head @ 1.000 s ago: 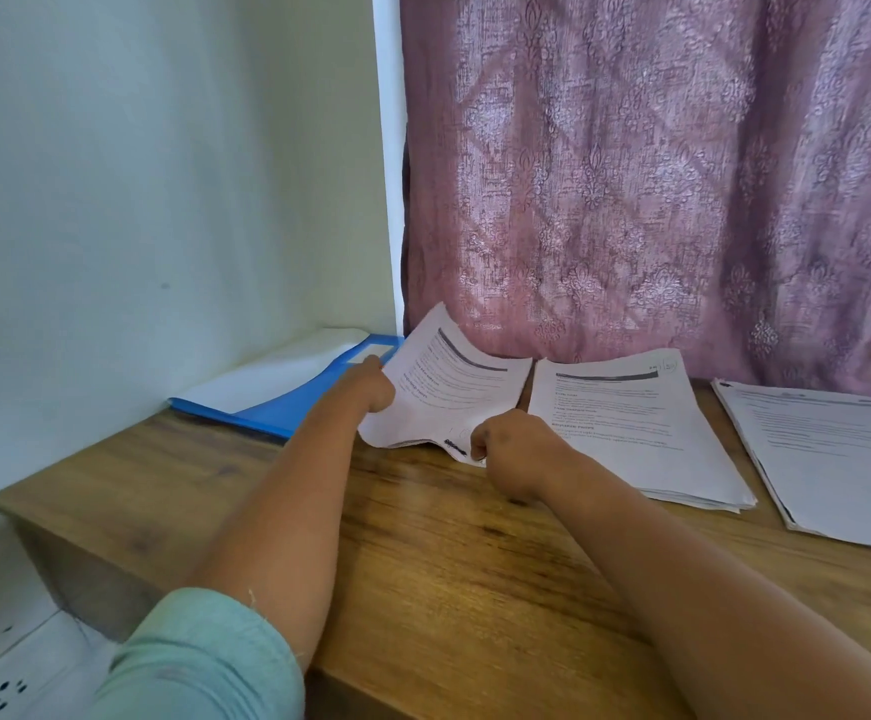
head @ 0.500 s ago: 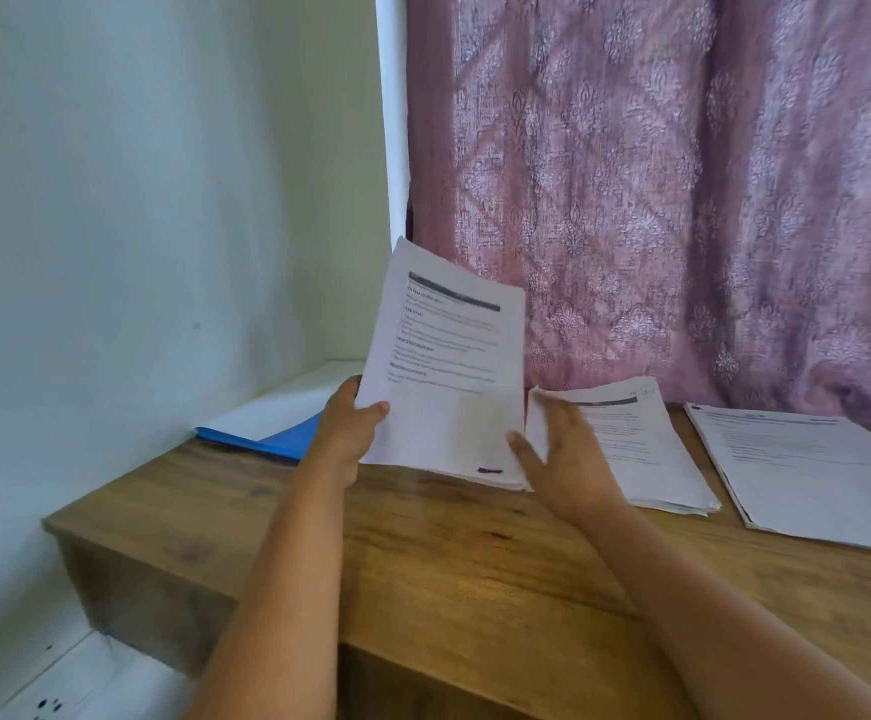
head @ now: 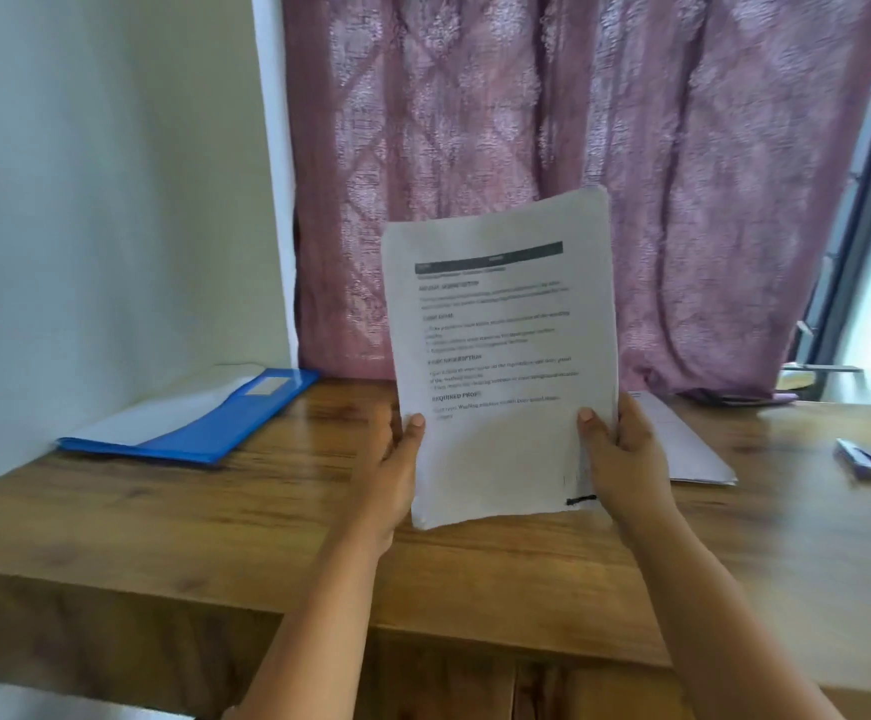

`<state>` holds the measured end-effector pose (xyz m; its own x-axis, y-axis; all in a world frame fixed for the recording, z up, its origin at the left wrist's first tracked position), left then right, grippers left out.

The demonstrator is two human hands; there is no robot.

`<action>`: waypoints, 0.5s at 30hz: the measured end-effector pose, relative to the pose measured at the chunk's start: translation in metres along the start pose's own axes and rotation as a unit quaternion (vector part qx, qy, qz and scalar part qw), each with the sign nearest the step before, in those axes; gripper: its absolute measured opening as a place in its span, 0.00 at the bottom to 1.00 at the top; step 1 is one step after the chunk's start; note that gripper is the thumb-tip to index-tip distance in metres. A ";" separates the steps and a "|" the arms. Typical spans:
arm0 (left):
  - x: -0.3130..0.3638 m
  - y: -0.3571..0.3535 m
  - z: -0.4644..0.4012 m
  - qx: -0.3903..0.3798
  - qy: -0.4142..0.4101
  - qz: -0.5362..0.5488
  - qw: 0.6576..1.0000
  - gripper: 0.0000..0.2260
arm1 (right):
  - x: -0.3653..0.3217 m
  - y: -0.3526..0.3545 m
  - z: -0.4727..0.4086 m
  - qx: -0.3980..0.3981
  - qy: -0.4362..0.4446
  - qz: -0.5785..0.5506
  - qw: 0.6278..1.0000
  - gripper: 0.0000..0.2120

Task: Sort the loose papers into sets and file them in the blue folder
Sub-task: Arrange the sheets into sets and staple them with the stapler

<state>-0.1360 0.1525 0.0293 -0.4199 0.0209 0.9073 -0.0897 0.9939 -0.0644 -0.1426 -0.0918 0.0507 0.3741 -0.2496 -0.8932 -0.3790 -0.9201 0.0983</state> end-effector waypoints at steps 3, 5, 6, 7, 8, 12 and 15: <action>0.011 -0.018 0.009 0.013 -0.024 0.030 0.999 0.05 | 0.000 0.012 0.016 -0.010 0.017 -0.006 1.000 0.06; 0.012 -0.025 0.016 0.029 -0.053 0.005 0.998 0.05 | 0.006 0.015 0.026 -0.013 0.006 -0.021 1.000 0.05; 0.010 -0.028 0.019 0.032 -0.066 -0.004 0.997 0.06 | 0.012 0.016 0.031 -0.013 -0.003 -0.034 0.999 0.04; 0.004 -0.031 0.021 0.031 -0.072 -0.016 0.997 0.06 | 0.018 0.017 0.035 -0.015 -0.012 -0.041 0.999 0.04; -0.001 -0.034 0.023 0.025 -0.068 -0.023 0.997 0.08 | 0.025 0.018 0.037 -0.018 -0.019 -0.040 0.999 0.04; -0.014 -0.046 0.027 -0.017 -0.039 -0.115 0.992 0.14 | 0.043 0.017 0.040 -0.040 -0.037 -0.005 0.999 0.04; -0.008 -0.041 0.028 0.008 -0.048 -0.139 0.989 0.09 | 0.041 0.018 0.038 -0.039 -0.036 0.017 0.998 0.06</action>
<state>-0.1543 0.1081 0.0126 -0.4607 -0.2647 0.8472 -0.2280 0.9577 0.1753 -0.1660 -0.1072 -0.0008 0.2996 -0.2608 -0.9177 -0.3214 -0.9333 0.1603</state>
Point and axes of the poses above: each hand's wrist, its own z-axis away from the middle knuckle, its own y-axis out of the back of the hand, x = y × z, the point moved 7 cm from there along -z, towards the middle knuckle, and after that the axes turned 1 degree about -y, right-handed, at the moved point
